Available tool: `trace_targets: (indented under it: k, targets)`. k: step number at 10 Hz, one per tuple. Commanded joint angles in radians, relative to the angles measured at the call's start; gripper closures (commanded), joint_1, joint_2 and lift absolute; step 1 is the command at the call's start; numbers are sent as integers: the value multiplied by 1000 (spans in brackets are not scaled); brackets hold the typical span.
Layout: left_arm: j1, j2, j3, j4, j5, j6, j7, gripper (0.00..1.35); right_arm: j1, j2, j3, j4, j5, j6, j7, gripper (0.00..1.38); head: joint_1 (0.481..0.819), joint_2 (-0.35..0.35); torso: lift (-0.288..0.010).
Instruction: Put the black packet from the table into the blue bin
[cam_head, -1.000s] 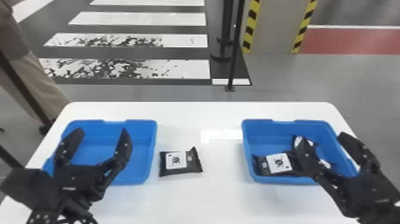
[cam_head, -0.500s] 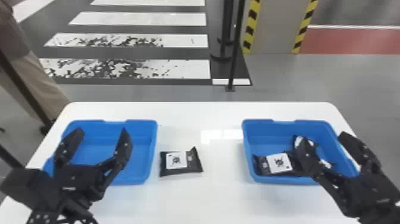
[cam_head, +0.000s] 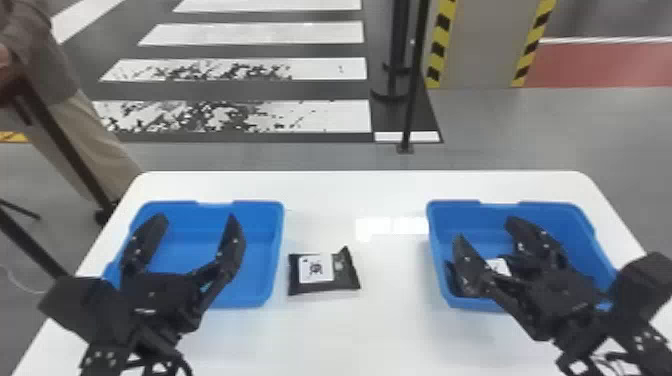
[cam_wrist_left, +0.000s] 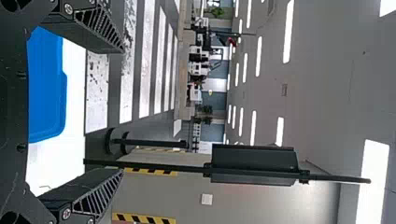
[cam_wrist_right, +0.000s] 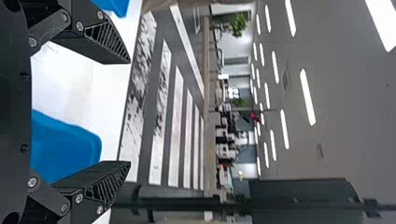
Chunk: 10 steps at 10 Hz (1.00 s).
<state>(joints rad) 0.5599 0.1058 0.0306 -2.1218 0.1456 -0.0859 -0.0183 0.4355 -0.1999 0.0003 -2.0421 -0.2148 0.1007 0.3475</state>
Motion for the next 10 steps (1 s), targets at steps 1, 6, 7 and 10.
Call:
trace_targets:
  k: [1, 6, 7, 10]
  targets:
    - [0, 0, -1, 0, 0, 5, 0, 117, -119, -18, 80, 117, -1, 54, 31, 266, 695, 89, -110]
    - [-3, 0, -9, 2, 0, 10, 0, 117, -428, -52, 399, 379, 9, 181, 74, 262, 695, 234, -110]
    - [-8, 0, -11, 7, 2, 10, 0, 117, -502, -56, 484, 453, 7, 204, 74, 251, 695, 260, -110]
    - [-20, -1, -23, 20, 6, 7, 0, 117, -676, -50, 660, 639, -7, 199, 47, 213, 695, 315, -110]
